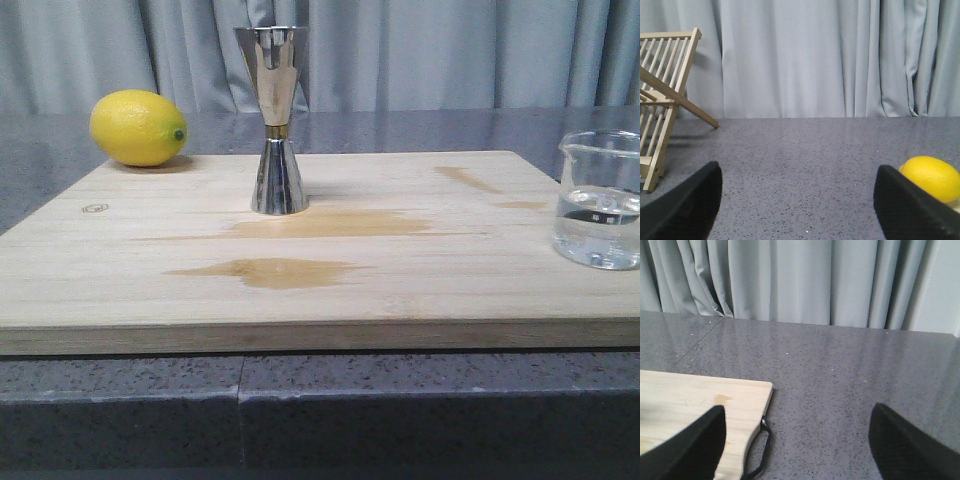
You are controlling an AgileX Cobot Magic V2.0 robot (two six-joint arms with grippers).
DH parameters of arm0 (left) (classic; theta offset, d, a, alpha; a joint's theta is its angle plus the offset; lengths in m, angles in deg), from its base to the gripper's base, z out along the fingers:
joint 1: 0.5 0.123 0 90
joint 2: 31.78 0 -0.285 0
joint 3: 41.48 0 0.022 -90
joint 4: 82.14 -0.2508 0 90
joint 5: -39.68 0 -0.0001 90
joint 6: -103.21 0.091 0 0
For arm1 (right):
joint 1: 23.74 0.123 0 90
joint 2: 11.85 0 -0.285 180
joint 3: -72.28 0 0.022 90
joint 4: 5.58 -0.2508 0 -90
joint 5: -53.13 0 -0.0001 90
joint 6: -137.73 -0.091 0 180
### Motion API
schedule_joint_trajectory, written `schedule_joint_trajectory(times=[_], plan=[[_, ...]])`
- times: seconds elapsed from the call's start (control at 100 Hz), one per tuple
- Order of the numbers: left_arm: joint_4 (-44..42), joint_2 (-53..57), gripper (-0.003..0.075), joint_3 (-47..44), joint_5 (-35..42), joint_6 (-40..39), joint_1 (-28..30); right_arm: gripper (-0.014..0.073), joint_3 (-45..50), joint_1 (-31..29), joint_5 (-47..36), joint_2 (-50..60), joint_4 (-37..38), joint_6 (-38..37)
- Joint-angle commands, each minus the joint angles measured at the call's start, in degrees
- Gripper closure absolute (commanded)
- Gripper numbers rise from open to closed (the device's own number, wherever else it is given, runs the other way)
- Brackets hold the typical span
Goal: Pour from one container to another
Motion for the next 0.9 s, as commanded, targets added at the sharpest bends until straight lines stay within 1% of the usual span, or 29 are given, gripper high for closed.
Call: schedule_joint_trajectory(times=[0.0,0.24,0.36,0.45,0.58,0.7,0.89], plan=[[0.2,-1.2,0.0157,2.0,4.4,0.1,-0.2,0.0071,-2.0,-0.4,-4.3,-1.1,0.7,0.2],[1.6,-1.2,0.0206,2.0,4.4,0.1,-0.2,0.0071,-2.0,-0.4,-4.2,-1.1,0.7,0.2],[1.6,-1.5,0.0207,2.2,3.7,0.1,-0.2,0.0071,-2.1,-0.4,-4.1,-1.1,0.7,0.2],[1.6,-3.1,0.0207,3.9,0.1,0.1,-0.2,0.0071,-3.3,-0.4,-2.4,-1.2,0.2,0.2],[1.9,-8.0,0.0207,9.3,-8.8,2.3,-0.4,0.0071,-7.2,-0.4,3.1,-3.3,0.1,0.2],[7.1,-13.5,0.0208,13.5,-13.8,10.0,-1.4,0.0071,-10.2,-0.4,7.7,-6.6,0.1,0.2],[24.6,-21.6,0.0208,14.9,-14.2,28.1,-4.9,0.0071,-11.2,-0.4,9.0,-10.8,0.1,0.2]])
